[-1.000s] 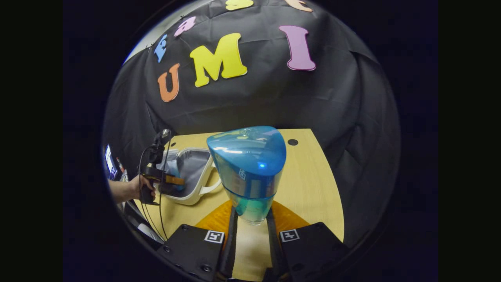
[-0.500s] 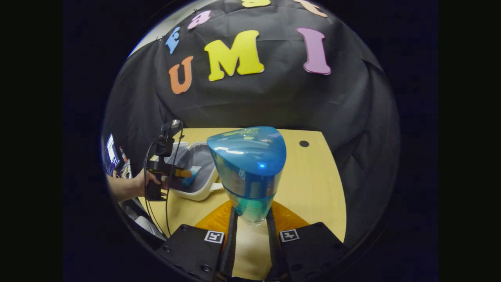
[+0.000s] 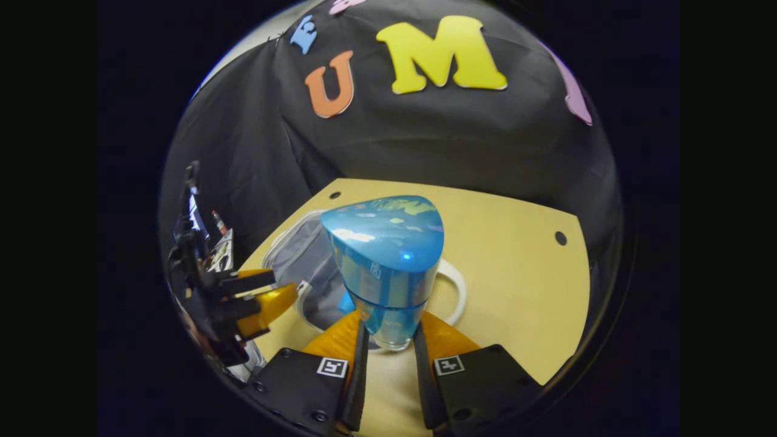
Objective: First open the suitcase, pack the skin care products into it, and then close the suitcase.
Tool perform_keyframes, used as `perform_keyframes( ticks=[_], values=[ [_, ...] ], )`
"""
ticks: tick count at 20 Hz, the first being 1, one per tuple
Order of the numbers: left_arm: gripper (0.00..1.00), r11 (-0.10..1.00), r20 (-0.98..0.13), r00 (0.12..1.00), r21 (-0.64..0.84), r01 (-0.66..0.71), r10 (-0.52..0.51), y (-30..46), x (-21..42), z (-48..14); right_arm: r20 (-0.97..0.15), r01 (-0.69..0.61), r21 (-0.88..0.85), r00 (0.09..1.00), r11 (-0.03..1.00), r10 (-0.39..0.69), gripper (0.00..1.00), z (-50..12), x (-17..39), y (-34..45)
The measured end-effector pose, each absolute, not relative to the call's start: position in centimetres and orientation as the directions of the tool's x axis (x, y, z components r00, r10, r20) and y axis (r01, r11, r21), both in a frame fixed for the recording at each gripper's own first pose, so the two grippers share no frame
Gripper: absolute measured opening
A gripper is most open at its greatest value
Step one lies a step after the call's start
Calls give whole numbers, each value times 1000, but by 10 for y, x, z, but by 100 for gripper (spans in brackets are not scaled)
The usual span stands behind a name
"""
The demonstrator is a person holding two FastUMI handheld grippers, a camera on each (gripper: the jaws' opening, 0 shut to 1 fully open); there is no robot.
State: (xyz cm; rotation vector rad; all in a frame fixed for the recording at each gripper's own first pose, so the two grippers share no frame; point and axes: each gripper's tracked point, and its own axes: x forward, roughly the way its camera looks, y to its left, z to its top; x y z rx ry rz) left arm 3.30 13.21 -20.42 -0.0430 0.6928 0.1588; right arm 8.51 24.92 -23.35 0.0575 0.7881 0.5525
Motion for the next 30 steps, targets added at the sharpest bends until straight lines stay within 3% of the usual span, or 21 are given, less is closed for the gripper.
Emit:
perform_keyframes(
  ticks=[6,12,22,23,24,30],
  values=[
    [95,954,-667,732,-106,-279,140,162,-29,-223,-798,-393,265,423,881,429,35,-313,100,306],
    [96,923,-669,721,-135,-360,183,197,-55,-226,-870,-217,274,361,937,337,35,-358,110,312],
    [96,903,-675,715,-173,-394,183,215,-64,-229,-913,-145,120,371,982,167,31,-373,117,306],
    [96,903,-674,715,-172,-395,184,217,-64,-228,-922,-136,99,360,986,142,35,-378,117,305],
    [96,902,-673,715,-172,-397,187,219,-65,-228,-923,-127,90,361,988,131,31,-377,117,305],
    [96,890,-668,715,-178,-420,204,235,-72,-224,-928,-141,63,357,988,111,37,-377,116,308]
  ],
)
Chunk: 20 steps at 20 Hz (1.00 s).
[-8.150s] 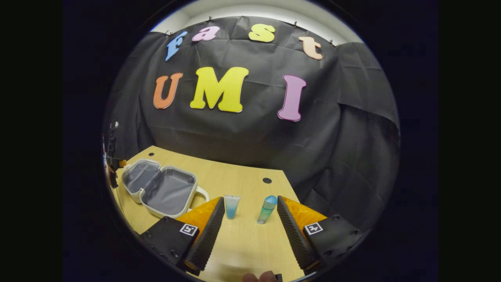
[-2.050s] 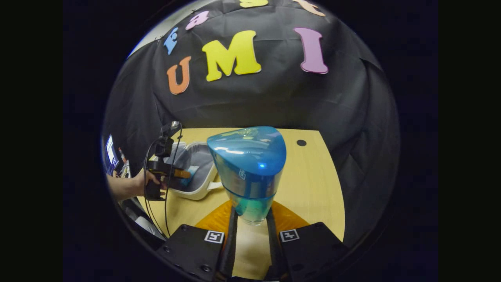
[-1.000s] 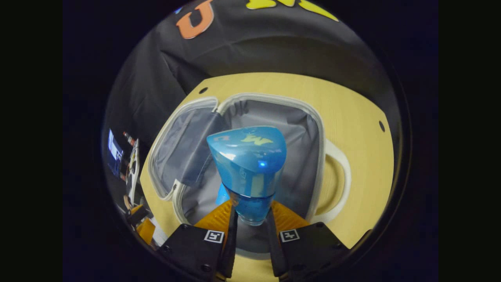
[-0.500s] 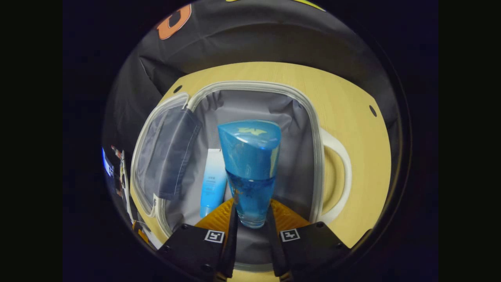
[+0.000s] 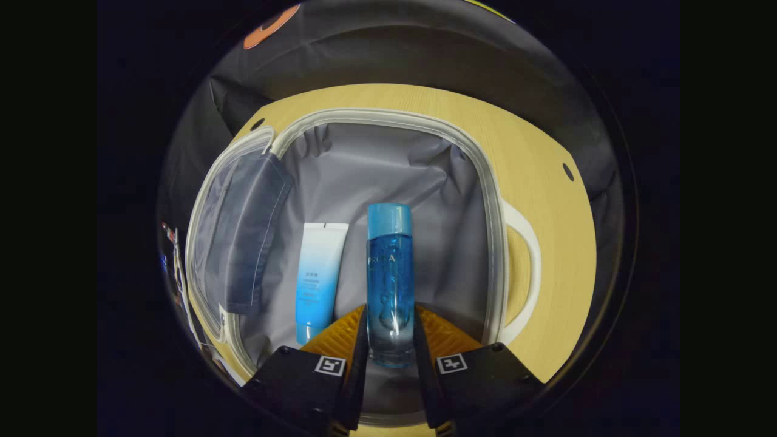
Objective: First open the suitcase, pack the skin care products into it, and then close the suitcase.
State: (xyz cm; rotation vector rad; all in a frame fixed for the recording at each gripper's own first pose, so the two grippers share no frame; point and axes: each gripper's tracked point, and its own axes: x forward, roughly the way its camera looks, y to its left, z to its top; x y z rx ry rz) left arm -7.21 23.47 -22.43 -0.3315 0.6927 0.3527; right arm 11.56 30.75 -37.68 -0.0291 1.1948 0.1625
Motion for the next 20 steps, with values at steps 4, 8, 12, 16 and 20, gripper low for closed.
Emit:
perform_keyframes(
  ticks=[4,8,12,16,20],
  values=[
    [96,891,-627,746,-179,-416,222,262,-65,-218,-908,-158,71,399,985,129,45,-362,108,302],
    [96,887,-564,788,-196,-418,247,306,-48,-211,-830,-243,77,522,967,197,68,-314,99,288],
    [96,865,-505,822,-252,-433,265,347,-25,-203,-712,-357,25,649,934,268,80,-258,86,272],
    [96,840,-460,859,-354,-411,226,369,5,-205,-599,-430,-39,732,902,324,80,-208,63,263],
    [95,802,-457,872,-446,-397,177,394,41,-226,-559,-449,-56,754,892,345,80,-187,33,248]
  ],
)
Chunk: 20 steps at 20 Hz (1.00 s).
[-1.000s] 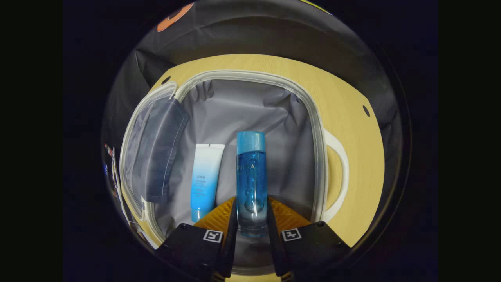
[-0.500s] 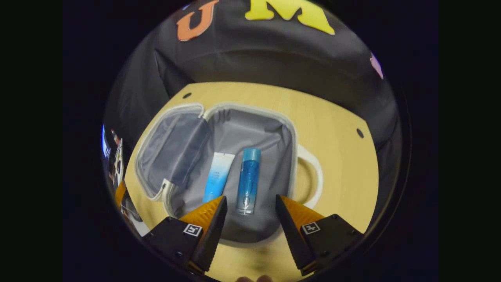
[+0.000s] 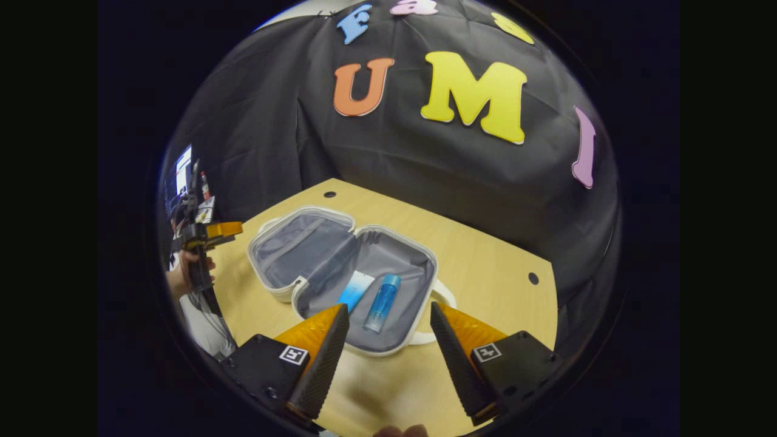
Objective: First open the suitcase, pack the skin care products into it, and then close the suitcase.
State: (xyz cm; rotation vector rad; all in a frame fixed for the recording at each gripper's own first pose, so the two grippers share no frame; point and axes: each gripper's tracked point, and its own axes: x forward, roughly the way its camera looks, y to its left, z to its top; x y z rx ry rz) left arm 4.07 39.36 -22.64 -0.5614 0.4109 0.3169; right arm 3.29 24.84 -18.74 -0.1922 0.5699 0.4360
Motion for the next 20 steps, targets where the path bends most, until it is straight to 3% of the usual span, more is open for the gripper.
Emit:
perform_keyframes(
  ticks=[6,8,9,10,11,12,14,15,16,17,18,20],
  values=[
    [93,736,-494,859,-530,-422,137,425,91,-259,-556,-376,-78,785,923,273,80,-184,11,207],
    [88,716,-517,848,-549,-431,115,424,100,-268,-556,-336,-80,797,939,237,80,-184,9,194],
    [96,703,-528,843,-560,-438,104,423,106,-272,-556,-318,-83,802,945,221,80,-184,10,188],
    [79,691,-536,839,-573,-441,92,420,111,-276,-556,-301,-84,805,950,206,80,-183,10,183],
    [87,684,-543,836,-579,-443,82,417,114,-278,-557,-287,-83,808,954,194,80,-182,9,179],
    [69,681,-551,831,-581,-445,73,416,117,-282,-556,-275,-84,810,958,184,80,-181,8,176],
    [63,677,-563,825,-586,-444,54,411,120,-285,-554,-258,-83,815,963,171,80,-180,6,171],
    [66,677,-573,817,-579,-454,58,413,122,-288,-556,-253,-79,814,964,168,80,-180,4,169],
    [53,671,-580,812,-577,-465,63,413,121,-290,-558,-250,-76,813,965,167,80,-180,3,167],
    [47,661,-586,807,-579,-477,70,417,122,-288,-555,-247,-74,815,966,166,80,-179,1,166],
    [22,643,-587,807,-592,-487,71,417,122,-288,-551,-240,-72,818,968,162,80,-178,0,164],
    [15,615,-565,822,-625,-481,70,416,124,-275,-545,-228,-65,824,971,157,80,-176,-4,160]
  ],
)
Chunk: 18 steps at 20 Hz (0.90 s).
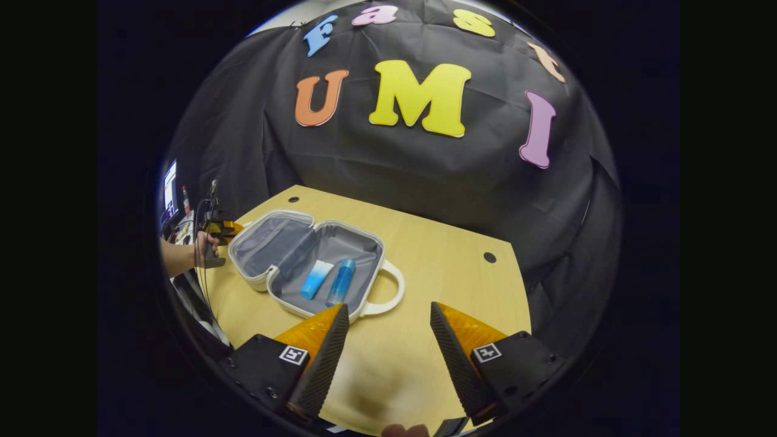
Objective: First open the suitcase, pack the skin care products into it, and then close the suitcase.
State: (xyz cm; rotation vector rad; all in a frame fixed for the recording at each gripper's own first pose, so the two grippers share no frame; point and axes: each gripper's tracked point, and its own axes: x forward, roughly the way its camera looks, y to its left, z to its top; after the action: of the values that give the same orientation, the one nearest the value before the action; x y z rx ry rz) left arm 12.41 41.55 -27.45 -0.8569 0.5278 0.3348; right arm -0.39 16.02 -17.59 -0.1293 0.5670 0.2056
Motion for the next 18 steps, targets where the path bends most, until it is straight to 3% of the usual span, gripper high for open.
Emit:
perform_keyframes(
  ticks=[9,18],
  values=[
    [8,766,-421,901,-545,-341,101,386,142,-166,-450,-131,-67,888,989,88,80,-150,-10,118],
    [7,964,-274,961,-245,-99,29,260,160,-46,-382,-113,-56,920,992,84,80,-133,-15,77]
  ],
)
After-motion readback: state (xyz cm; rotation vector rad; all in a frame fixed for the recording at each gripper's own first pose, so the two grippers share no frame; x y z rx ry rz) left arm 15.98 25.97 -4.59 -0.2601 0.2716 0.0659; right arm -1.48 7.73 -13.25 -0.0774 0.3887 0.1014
